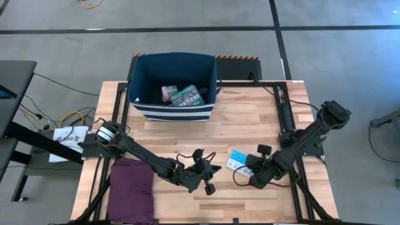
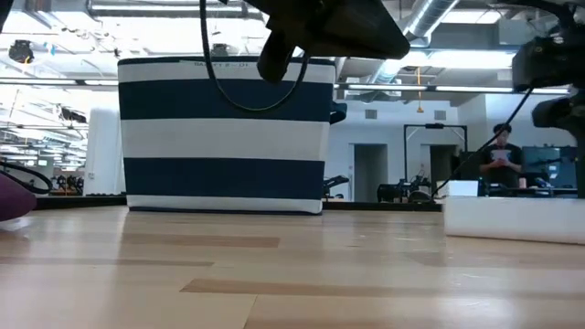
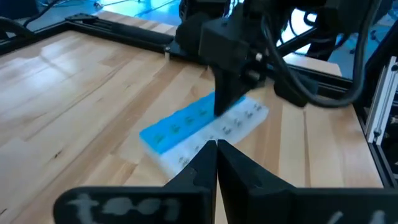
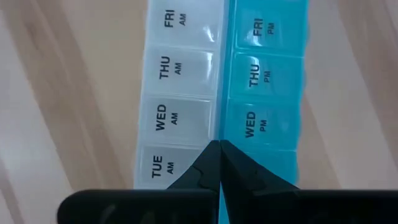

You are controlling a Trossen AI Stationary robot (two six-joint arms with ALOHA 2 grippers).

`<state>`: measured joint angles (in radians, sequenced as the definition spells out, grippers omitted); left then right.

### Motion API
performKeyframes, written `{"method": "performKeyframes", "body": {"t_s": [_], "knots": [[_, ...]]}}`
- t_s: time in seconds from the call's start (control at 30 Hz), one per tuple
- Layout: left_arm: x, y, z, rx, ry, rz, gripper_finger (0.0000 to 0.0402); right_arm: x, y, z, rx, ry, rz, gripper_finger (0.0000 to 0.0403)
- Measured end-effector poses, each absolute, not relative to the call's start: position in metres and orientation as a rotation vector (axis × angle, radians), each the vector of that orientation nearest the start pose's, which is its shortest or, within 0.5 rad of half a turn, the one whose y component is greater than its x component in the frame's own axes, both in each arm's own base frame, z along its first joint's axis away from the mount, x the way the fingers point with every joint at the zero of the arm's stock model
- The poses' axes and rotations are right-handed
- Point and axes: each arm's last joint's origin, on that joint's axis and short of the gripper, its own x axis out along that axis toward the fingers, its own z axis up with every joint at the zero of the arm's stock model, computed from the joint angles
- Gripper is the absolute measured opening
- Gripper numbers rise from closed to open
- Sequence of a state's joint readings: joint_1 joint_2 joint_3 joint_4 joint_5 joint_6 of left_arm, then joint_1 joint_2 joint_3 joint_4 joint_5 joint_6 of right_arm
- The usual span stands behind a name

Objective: Pick & place medical supplies in basket/bin
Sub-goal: Put the blue medicine organizer into the blue bin

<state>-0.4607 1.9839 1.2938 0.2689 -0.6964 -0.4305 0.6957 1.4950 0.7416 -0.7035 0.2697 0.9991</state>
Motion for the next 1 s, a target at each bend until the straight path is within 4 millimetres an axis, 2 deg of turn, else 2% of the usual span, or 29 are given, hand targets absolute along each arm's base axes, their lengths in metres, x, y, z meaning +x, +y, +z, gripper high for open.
{"method": "performKeyframes", "body": {"t_s": [0.2,0.43,0.57,0.7,0.87,1.0], "knots": [[0.398,-0.177,0.200,-0.189,0.289,0.299,0.0000,0.216,0.135,0.146,0.171,1.062,-0.238,0.0000],[0.398,-0.176,0.199,-0.185,0.297,0.298,0.0000,0.272,0.098,0.152,0.151,0.803,-0.162,0.0000],[0.396,-0.175,0.194,-0.170,0.347,0.317,0.0000,0.290,0.078,0.149,0.161,0.755,-0.088,0.0000],[0.392,-0.172,0.186,-0.161,0.422,0.341,0.0000,0.284,0.078,0.157,0.158,0.775,-0.074,0.0000],[0.396,-0.165,0.159,-0.168,0.471,0.432,0.0000,0.253,0.078,0.175,0.141,0.886,-0.183,0.0000],[0.407,-0.154,0.138,-0.188,0.505,0.413,0.0000,0.231,0.087,0.194,0.155,0.910,-0.117,0.0000]]}}
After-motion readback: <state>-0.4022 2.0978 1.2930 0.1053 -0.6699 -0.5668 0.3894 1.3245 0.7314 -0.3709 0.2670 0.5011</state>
